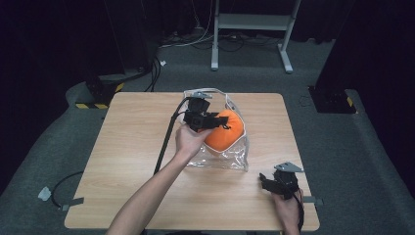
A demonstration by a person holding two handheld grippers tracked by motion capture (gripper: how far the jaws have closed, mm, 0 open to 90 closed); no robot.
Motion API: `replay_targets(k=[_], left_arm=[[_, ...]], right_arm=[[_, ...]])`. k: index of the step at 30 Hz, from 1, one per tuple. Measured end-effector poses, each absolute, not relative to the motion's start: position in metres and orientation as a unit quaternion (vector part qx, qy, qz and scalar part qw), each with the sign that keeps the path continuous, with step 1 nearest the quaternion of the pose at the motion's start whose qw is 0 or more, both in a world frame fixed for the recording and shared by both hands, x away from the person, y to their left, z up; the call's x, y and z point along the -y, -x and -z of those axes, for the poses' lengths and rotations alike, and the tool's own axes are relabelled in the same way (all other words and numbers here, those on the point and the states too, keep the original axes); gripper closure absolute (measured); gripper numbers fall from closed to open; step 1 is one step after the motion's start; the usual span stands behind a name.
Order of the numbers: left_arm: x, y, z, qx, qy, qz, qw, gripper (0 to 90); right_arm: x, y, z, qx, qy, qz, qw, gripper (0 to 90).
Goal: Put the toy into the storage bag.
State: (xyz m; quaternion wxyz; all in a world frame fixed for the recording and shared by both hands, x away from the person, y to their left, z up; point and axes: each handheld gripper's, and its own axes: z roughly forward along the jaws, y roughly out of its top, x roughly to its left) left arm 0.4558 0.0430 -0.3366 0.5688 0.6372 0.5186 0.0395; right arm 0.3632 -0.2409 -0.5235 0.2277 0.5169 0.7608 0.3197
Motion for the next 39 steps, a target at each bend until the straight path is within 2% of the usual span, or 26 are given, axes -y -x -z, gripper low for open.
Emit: replay_targets(k=[4,11,20,31,35,39], left_arm=[[-0.042,-0.455,0.338,-0.517,-0.643,-0.054,0.563,57.7],[-0.037,-0.453,0.344,-0.506,-0.668,-0.077,0.539,57.4],[-0.037,-0.453,0.347,-0.503,-0.676,-0.084,0.532,57.3],[-0.034,-0.452,0.351,-0.495,-0.694,-0.099,0.512,49.5],[-0.036,-0.453,0.348,-0.498,-0.684,-0.088,0.525,52.1],[-0.038,-0.453,0.348,-0.496,-0.685,-0.086,0.526,50.7]], right_arm=[[0.241,-0.363,0.523,-0.761,-0.517,-0.32,0.228,25.9],[0.241,-0.363,0.523,-0.761,-0.517,-0.32,0.228,25.9],[0.241,-0.363,0.523,-0.761,-0.517,-0.32,0.228,25.9],[0.241,-0.363,0.523,-0.761,-0.517,-0.32,0.228,25.9],[0.241,-0.363,0.523,-0.761,-0.517,-0.32,0.228,25.9],[0.241,-0.363,0.523,-0.761,-0.517,-0.32,0.228,25.9]])
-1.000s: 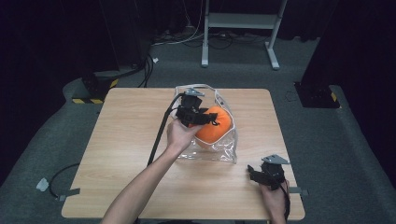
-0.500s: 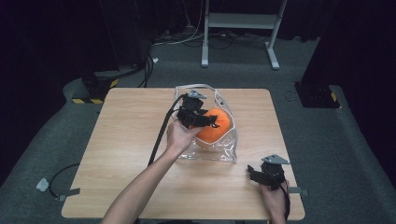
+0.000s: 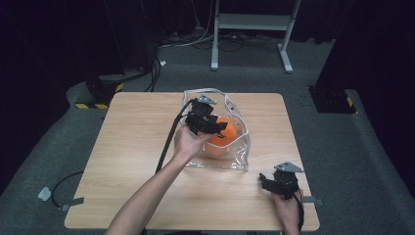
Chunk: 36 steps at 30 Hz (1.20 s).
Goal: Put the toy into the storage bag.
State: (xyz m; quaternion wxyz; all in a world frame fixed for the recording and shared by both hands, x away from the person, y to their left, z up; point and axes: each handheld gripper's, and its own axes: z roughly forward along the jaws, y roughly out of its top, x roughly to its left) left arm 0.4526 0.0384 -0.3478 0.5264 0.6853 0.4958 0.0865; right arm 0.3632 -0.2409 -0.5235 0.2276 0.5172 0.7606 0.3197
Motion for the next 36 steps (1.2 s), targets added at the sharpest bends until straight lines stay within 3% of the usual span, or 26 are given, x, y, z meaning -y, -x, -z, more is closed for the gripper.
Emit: replay_targets(k=[9,36], left_arm=[[-0.043,-0.449,0.343,-0.489,-0.673,-0.092,0.548,43.2],[-0.077,-0.441,0.326,-0.488,-0.636,-0.12,0.586,33.9]], right_arm=[[0.241,-0.363,0.523,-0.761,-0.517,-0.32,0.228,25.9],[0.241,-0.363,0.523,-0.76,-0.517,-0.32,0.227,25.9]])
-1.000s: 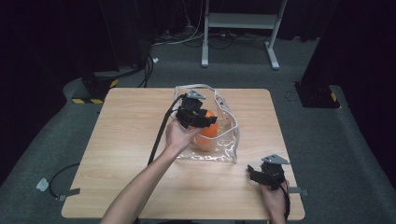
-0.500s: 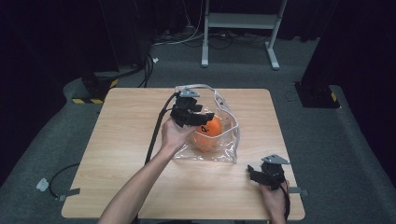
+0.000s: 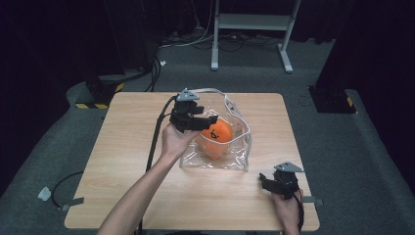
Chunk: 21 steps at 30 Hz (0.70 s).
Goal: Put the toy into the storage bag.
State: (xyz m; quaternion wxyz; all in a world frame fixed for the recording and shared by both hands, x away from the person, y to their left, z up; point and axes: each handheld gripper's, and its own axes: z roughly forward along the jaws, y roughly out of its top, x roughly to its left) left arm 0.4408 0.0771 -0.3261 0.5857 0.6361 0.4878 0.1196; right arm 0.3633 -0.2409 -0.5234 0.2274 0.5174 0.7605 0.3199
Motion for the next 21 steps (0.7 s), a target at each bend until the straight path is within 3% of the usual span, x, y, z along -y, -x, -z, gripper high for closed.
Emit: replay_targets(k=[21], left_arm=[[-0.098,-0.436,0.319,-0.489,-0.623,-0.145,0.593,27.2]], right_arm=[[0.241,-0.363,0.523,-0.76,-0.518,-0.32,0.227,25.9]])
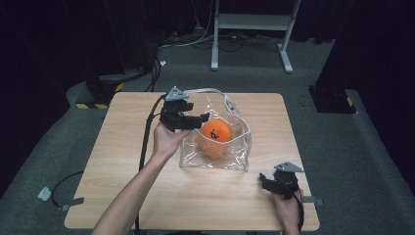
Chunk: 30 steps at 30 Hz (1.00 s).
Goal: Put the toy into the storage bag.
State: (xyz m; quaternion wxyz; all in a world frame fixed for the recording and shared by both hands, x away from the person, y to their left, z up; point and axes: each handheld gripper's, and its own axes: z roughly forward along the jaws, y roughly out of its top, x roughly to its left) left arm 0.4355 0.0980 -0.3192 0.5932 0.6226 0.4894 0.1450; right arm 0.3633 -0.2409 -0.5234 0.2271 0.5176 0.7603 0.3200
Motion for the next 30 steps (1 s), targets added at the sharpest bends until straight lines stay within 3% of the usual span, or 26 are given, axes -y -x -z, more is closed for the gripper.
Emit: replay_targets(k=[30], left_arm=[[-0.138,-0.428,0.319,-0.515,-0.582,-0.135,0.614,27.5]], right_arm=[[0.241,-0.363,0.523,-0.76,-0.518,-0.32,0.227,25.9]])
